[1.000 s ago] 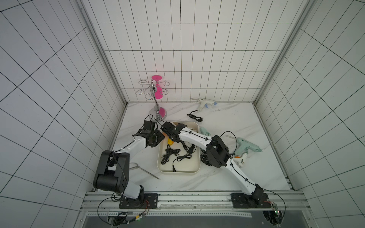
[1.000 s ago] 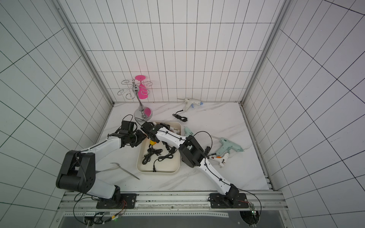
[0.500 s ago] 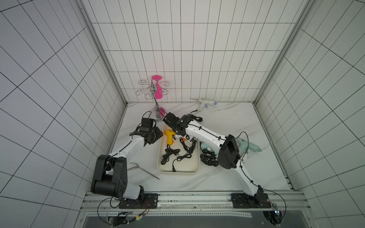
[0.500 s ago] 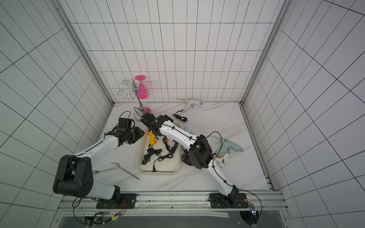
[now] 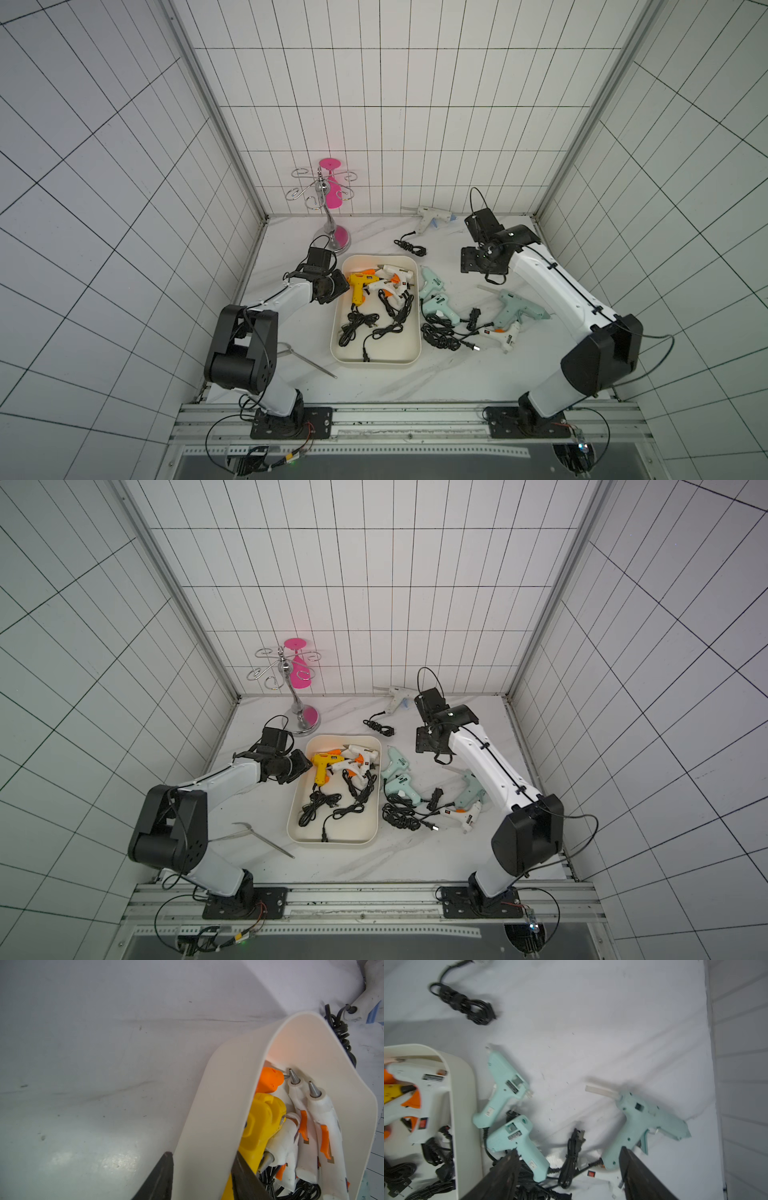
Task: Put the hot melt glue gun into the storage box
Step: Adjust the hot melt adhesive gun in the storage box.
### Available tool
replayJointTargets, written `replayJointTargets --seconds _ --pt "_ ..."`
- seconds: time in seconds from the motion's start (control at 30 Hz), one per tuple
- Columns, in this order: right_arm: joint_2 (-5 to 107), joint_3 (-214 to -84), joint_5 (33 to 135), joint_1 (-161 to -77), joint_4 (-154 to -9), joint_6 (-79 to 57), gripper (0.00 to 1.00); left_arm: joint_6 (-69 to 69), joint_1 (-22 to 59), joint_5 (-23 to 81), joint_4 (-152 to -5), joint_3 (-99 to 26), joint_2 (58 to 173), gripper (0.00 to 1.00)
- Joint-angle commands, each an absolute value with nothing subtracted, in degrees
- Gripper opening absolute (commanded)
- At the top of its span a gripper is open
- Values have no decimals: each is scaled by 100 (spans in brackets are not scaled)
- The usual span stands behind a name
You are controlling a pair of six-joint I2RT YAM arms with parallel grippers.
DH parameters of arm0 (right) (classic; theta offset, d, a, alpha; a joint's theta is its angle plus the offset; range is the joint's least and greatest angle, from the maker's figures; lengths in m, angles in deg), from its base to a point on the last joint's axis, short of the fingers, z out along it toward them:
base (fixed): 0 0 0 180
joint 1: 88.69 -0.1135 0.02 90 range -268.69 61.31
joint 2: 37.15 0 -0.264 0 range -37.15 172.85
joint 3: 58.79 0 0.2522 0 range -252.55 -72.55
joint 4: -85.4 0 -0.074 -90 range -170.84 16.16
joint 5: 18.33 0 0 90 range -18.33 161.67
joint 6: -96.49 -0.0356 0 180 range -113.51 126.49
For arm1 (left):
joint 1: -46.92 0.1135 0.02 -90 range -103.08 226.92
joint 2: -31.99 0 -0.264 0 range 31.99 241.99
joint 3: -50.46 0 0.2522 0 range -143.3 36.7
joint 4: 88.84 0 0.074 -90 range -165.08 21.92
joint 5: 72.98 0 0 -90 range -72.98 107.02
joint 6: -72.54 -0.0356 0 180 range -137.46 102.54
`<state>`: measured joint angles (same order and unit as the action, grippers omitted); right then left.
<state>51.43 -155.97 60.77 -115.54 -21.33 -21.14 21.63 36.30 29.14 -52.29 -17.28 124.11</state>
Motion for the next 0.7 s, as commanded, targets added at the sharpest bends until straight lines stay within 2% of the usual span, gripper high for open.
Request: replayJointTargets --seconds 0.0,0.17,0.43,0.67 --pt "4662 -14529 6929 -11206 -2080 -3134 77 1954 3484 2890 -5304 -2026 12601 42" --pt "3984 -13594 7209 -10770 -2123 -3385 76 2069 3461 2532 -5217 -2070 12738 27" --pt "3825 -12804 7444 -10313 -1998 -3525 72 2376 3662 2173 -5346 -2017 12780 14" --pt "4054 -12723 7068 -10078 -1771 -3531 71 2413 4161 2342 -5442 -1981 12776 12"
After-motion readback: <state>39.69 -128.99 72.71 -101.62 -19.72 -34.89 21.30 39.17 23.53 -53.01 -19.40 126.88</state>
